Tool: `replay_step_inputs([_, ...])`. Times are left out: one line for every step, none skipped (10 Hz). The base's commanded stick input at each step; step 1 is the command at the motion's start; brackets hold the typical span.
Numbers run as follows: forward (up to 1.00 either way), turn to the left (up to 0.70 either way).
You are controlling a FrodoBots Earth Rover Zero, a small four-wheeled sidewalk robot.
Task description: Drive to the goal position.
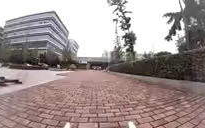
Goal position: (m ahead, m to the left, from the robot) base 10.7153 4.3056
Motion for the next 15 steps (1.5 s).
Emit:
replay_step_inputs([0.45, 0.0])
replay_step_inputs([0.45, 0.0])
replay_step_inputs([0.45, 0.0])
replay_step_inputs([0.45, 0.0])
replay_step_inputs([0.45, 0.0])
replay_step_inputs([0.45, 0.0])
replay_step_inputs([0.45, 0.0])
replay_step_inputs([0.45, 0.0])
replay_step_inputs([0.45, 0.0])
replay_step_inputs([0.45, 0.0])
replay_step_inputs([0.45, 0.0])
replay_step_inputs([0.45, 0.0])
replay_step_inputs([0.45, 0.0])
replay_step_inputs([0.45, 0.0])
replay_step_inputs([0.45, 0.0])
